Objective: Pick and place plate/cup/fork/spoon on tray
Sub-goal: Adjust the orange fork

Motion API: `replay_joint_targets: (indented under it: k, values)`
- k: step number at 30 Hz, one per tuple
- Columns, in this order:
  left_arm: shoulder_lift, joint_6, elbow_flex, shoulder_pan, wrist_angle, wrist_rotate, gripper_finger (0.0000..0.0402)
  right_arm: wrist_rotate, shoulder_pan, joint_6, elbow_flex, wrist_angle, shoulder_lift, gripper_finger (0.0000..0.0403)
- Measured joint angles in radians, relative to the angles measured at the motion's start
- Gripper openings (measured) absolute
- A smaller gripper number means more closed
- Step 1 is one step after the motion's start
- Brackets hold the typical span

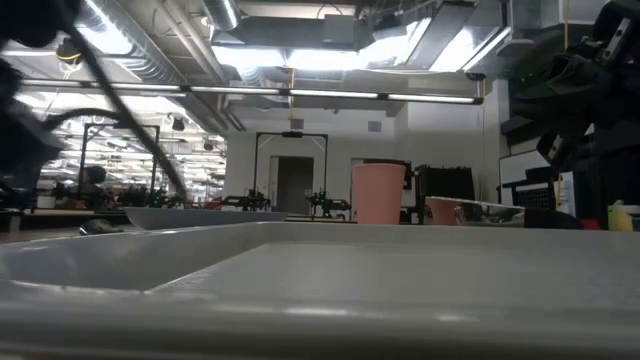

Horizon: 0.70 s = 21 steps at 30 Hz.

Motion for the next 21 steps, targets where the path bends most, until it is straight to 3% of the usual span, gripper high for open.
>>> replay_joint_targets:
  k: [3, 11, 21]
  values:
    - [0.0, -0.059, 0.0, -0.031, 0.056, 0.038, 0.0, 0.0, 0.0, -0.009, 0.0, 0.0, 0.0, 0.0061]
    - [0.008, -0.216, 0.0, -0.092, 0.403, 0.062, 0.0, 0.0, 0.0, -0.009, 0.0, 0.0, 0.0, 0.0061]
    - [0.01, -0.219, 0.002, -0.057, 0.444, -0.015, 0.0, 0.0, 0.0, -0.01, 0.0, 0.0, 0.0, 0.0061]
